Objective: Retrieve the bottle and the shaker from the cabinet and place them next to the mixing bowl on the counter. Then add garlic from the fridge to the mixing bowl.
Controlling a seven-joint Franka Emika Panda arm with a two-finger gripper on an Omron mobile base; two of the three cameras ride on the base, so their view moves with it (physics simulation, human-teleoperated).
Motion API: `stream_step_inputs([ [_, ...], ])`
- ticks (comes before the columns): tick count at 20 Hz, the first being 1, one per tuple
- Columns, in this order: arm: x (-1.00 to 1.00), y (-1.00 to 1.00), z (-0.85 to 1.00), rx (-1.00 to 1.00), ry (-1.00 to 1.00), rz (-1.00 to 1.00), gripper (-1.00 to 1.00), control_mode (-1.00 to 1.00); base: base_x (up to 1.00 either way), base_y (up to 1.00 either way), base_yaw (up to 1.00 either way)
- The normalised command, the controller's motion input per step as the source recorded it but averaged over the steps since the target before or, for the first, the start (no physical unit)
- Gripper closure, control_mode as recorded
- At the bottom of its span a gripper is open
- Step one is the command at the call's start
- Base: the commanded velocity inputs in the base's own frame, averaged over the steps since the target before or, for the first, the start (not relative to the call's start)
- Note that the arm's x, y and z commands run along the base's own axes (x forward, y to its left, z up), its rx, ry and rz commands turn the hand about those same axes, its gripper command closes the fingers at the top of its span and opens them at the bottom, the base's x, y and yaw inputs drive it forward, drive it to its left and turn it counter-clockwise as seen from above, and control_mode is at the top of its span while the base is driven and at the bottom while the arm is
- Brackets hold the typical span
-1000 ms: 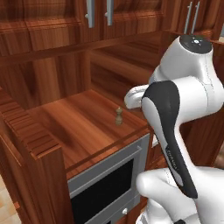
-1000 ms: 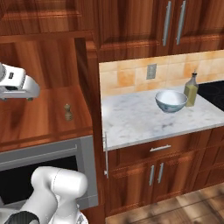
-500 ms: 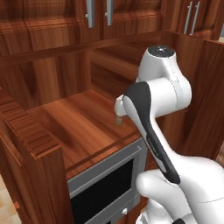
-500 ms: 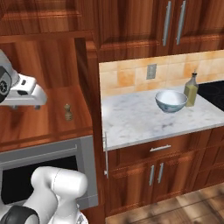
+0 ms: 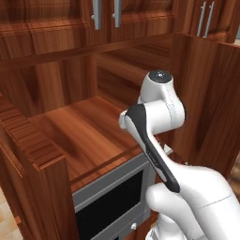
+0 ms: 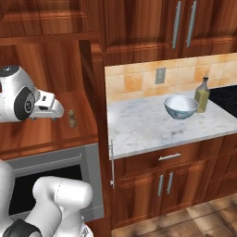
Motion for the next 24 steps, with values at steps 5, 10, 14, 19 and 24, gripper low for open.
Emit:
stream_step_inputs([
  [5,0.38,0.03,0.0,0.0,0.0,-0.11,-1.0,-1.0,0.0,0.0,0.0],
  [10,0.37,0.0,0.0,0.0,0.0,-0.04,-1.0,-1.0,0.0,0.0,0.0],
  [14,0.22,0.0,0.0,0.0,0.0,0.0,-1.0,-1.0,0.0,0.0,0.0],
  [19,0.12,0.0,-0.05,0.0,0.0,0.0,-1.0,-1.0,0.0,0.0,0.0],
  [24,0.18,0.0,-0.24,0.0,0.0,0.0,-1.0,-1.0,0.0,0.0,0.0],
])
